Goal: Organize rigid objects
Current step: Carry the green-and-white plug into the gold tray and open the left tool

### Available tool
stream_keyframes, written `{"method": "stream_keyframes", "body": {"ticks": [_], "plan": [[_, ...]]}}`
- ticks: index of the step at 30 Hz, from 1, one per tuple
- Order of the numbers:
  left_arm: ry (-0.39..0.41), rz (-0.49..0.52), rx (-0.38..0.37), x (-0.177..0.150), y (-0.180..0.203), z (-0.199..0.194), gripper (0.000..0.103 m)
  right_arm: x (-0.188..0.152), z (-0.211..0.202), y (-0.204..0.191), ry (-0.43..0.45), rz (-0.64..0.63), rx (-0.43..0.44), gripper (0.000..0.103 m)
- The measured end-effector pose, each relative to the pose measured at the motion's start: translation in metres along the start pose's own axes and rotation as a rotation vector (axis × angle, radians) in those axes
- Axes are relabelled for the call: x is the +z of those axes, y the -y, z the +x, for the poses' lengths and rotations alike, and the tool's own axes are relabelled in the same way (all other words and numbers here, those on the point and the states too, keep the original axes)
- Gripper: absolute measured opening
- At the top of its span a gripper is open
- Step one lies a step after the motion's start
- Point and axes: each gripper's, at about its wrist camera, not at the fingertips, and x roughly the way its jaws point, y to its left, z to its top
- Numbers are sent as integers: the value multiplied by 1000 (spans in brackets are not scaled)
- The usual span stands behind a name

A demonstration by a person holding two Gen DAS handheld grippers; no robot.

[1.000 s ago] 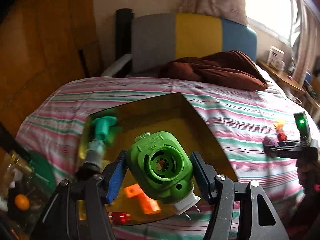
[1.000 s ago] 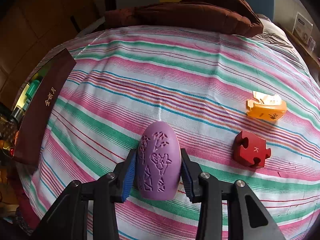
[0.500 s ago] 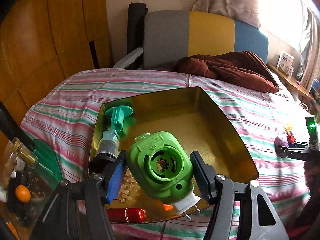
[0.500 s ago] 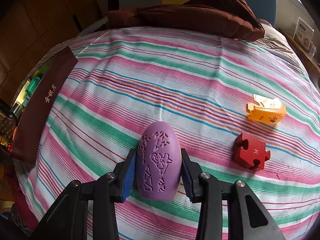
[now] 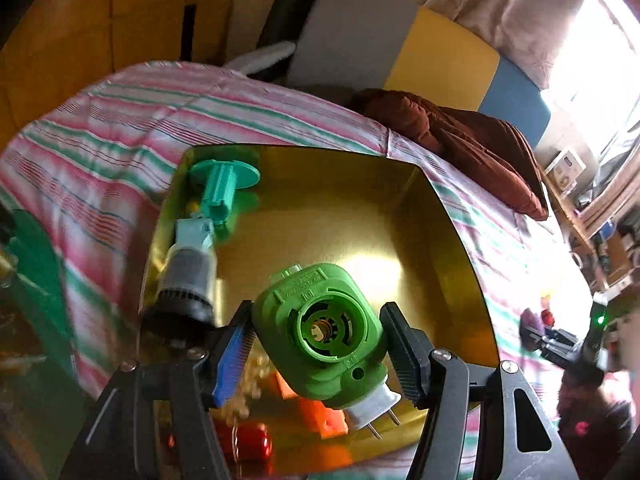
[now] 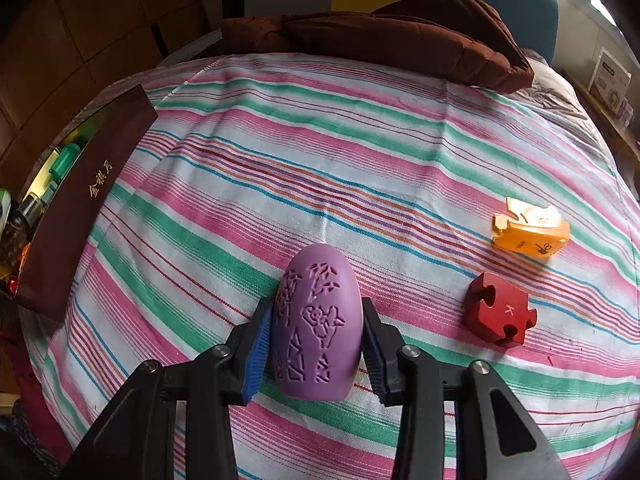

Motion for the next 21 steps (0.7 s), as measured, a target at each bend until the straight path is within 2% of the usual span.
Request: {"method": "stream_keyframes", "body": {"ticks": [6,9,15,18,21], "plan": [[-9,57,36,41,4,24,63,1,0,1,-3,4,8,42],[-49,62,50,59,1,48,63,1,1,1,-3,1,4,42],[-105,110,151,81,2,94,64,1,1,1,-3,3,5,42],[-112,152,243,88,1,111,65,1,1,1,-3,6,9,42],[-92,137,260,92,-4,112,70,1,1,2,-3,5,9,42]]}}
